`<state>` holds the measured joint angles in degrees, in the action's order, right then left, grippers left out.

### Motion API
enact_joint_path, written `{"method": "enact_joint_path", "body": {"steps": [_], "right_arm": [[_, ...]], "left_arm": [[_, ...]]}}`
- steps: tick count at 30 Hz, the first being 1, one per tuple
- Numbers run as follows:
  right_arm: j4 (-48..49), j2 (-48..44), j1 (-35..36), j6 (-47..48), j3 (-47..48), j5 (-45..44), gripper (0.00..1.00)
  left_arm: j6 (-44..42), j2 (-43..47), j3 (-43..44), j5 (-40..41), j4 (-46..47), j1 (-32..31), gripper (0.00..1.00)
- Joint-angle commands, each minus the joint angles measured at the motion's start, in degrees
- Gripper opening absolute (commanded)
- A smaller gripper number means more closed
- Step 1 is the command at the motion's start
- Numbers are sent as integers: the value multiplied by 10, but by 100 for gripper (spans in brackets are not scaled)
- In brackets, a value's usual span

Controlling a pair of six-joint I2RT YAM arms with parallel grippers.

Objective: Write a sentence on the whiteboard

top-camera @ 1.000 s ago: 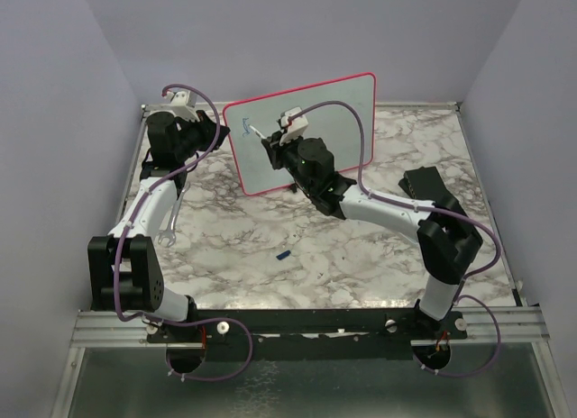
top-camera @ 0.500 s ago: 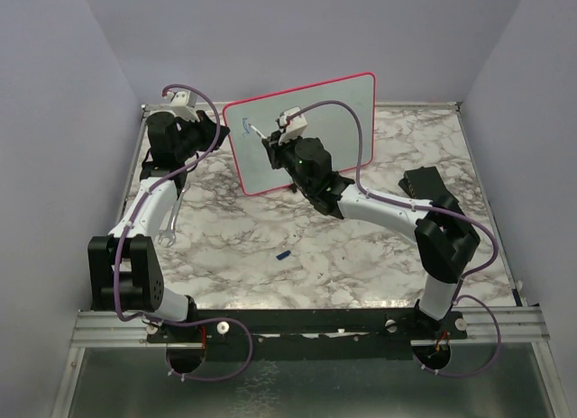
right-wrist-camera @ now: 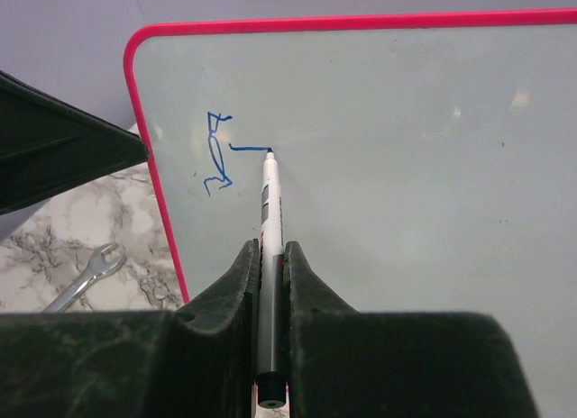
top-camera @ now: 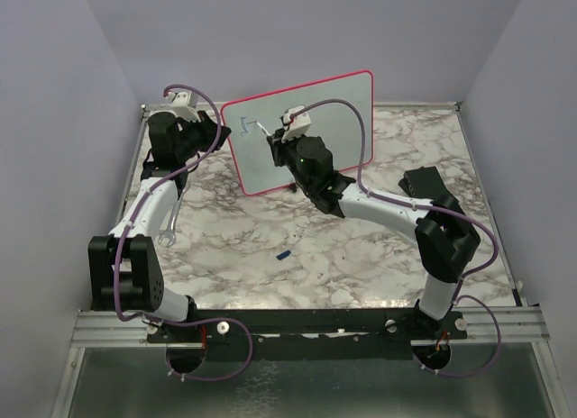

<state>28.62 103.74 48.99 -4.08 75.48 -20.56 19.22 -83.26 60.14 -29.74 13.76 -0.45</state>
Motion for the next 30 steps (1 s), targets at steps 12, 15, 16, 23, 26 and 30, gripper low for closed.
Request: {"method": "enact_joint_path", "body": {"steps": [12,15,16,23,26,30], "right_arm": [[50,-44,-7,21,-54,47,0],[52,-41,-7,26,-48,46,1],[55,-41,-7,26,-48,46,0],[59,-33,-7,35,-32,47,1],[62,-28,-7,35,-26,46,1],[66,-23,-7,54,-16,44,1]], "left_arm": [[-3,11,-7,-7,4,-1,16],[-4,11,-7,-8,3,-1,16],[-4,11,-7,-7,3,-1,16],[-4,8,-7,-8,3,-1,16],[-3,7,-7,-9,3,-1,16],[-4,6,-6,-9,4,-1,16]]}}
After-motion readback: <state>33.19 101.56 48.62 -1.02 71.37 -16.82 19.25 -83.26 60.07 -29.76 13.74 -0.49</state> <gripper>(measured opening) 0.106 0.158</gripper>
